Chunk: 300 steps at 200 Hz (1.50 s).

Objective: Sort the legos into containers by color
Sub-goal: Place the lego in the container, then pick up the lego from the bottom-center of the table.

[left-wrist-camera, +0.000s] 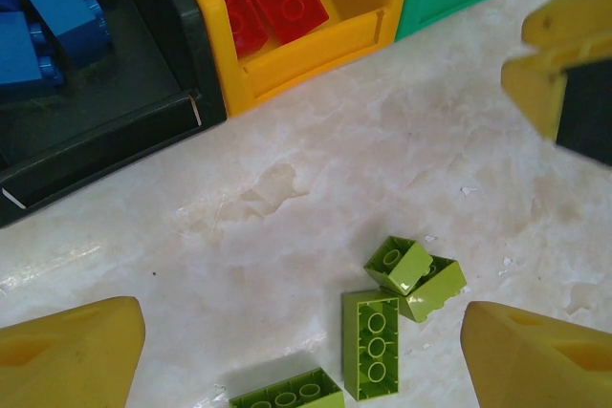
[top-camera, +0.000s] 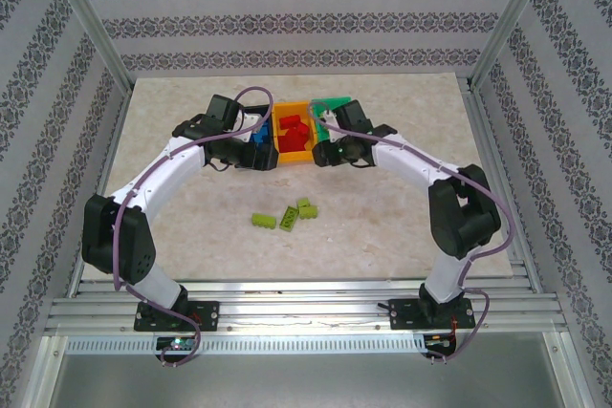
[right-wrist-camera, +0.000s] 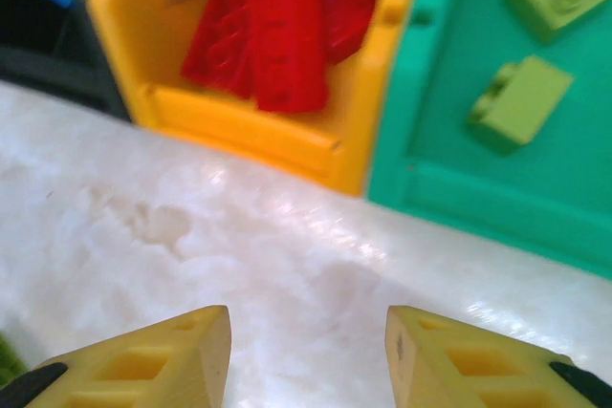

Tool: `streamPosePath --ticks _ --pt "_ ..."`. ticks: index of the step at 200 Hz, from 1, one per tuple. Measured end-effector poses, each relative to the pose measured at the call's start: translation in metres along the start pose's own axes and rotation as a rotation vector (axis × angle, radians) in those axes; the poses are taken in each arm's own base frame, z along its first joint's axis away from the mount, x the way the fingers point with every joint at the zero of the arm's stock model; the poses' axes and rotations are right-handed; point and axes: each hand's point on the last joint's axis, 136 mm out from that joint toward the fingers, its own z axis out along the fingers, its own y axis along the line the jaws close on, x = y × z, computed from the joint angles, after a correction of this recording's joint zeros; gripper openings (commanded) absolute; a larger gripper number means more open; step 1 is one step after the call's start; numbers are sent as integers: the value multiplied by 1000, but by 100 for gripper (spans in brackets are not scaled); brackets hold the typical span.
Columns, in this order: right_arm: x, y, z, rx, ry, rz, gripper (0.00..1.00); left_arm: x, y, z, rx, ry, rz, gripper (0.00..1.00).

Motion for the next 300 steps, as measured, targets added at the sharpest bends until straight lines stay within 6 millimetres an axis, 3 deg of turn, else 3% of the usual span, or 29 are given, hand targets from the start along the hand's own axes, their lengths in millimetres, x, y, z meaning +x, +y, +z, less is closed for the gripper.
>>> streamPosePath --ticks 43,89,168,215,232,252,300 --pt "34 26 4 -50 48 -24 45 0 0 0 0 -1 0 86" --pt "66 46 -5 -56 75 -52 46 -1 0 0 1 -1 1 86" --pt "121 65 1 -41 178 -109 58 0 1 2 0 5 -2 86" --pt "142 75 15 -8 230 -171 61 2 3 7 -2 20 -7 86" --pt "136 78 19 12 223 -185 65 3 3 8 -2 23 -8 86" --pt "132 75 27 48 222 -193 65 3 3 9 -3 24 -8 87" --pt "146 60 46 120 295 -198 65 1 3 8 -3 22 -8 86"
